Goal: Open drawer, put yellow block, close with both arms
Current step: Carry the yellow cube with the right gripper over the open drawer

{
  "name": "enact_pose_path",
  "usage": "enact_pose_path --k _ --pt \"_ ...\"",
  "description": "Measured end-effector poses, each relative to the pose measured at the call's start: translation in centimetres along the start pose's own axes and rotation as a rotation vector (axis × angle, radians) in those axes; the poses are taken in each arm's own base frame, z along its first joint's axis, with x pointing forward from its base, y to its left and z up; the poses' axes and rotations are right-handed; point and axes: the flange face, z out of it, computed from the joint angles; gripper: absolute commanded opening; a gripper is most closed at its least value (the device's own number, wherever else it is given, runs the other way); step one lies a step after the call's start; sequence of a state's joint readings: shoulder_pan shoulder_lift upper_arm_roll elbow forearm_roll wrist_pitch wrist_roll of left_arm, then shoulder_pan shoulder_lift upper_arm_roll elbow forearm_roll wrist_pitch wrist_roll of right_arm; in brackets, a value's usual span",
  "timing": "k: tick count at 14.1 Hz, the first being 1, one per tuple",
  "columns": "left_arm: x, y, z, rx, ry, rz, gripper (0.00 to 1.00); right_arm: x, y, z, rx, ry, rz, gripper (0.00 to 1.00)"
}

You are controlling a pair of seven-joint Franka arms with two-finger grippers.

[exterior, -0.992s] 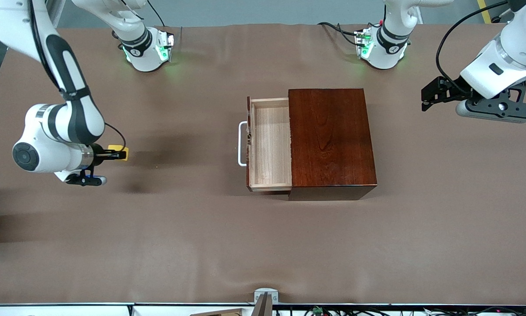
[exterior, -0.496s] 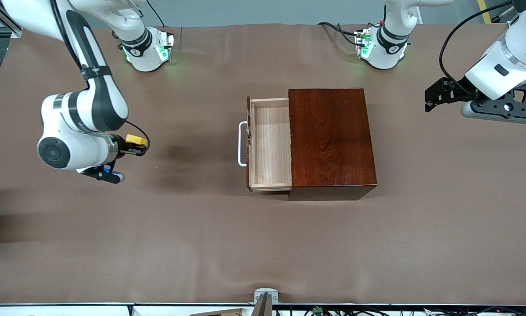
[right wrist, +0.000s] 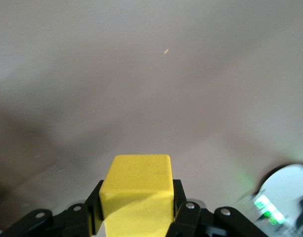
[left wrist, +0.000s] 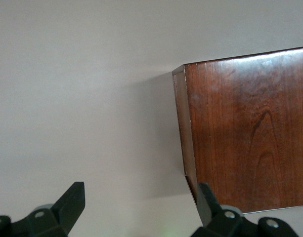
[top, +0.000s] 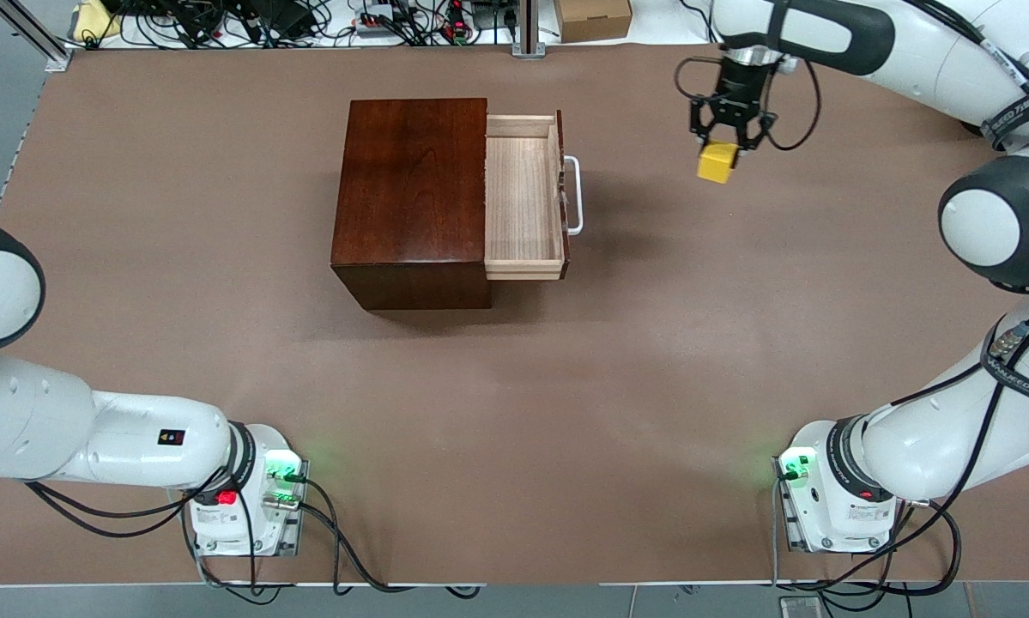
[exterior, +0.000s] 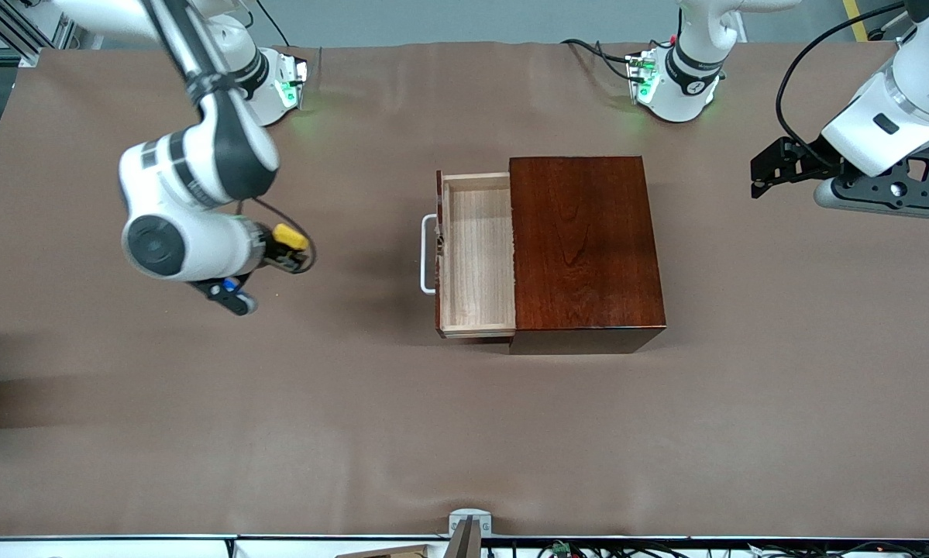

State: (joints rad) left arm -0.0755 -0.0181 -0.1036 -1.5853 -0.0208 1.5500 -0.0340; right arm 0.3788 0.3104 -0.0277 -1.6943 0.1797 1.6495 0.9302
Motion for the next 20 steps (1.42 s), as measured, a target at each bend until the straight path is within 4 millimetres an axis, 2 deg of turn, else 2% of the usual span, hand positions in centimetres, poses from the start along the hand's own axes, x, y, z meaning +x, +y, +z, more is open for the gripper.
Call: enact_pose_path --k 2,5,9,11,15,17,20 --pt "0.0 0.0 0.0 0.000 0.001 0.000 1.00 -3.1 -2.2 -1.1 0.032 0.001 0.054 0.00" --pt "0.0 0.3 0.0 0.000 0.001 0.005 1.00 -5.0 -3.7 -2.6 0.090 -0.037 0.135 0.00" --pt "0.0 0.4 0.0 0.000 0.000 0.006 1.00 -8.0 -6.5 -2.9 0.138 -0.093 0.310 0.00" --pt "0.0 0.2 0.0 0.000 0.000 0.004 1.00 -9.7 -8.9 -2.4 0.180 -0.085 0.435 0.00" --pt "0.0 0.2 0.0 0.000 0.000 0.004 1.00 -13.1 -13.5 0.2 0.265 -0.072 0.607 0.00" --pt "0.0 0.3 0.0 0.000 0.000 0.005 1.00 -13.5 -14.8 0.9 0.282 -0.074 0.656 0.00" --pt "0.0 0.3 0.0 0.007 0.001 0.006 1.00 -13.2 -16.0 1.4 0.311 -0.075 0.684 0.00"
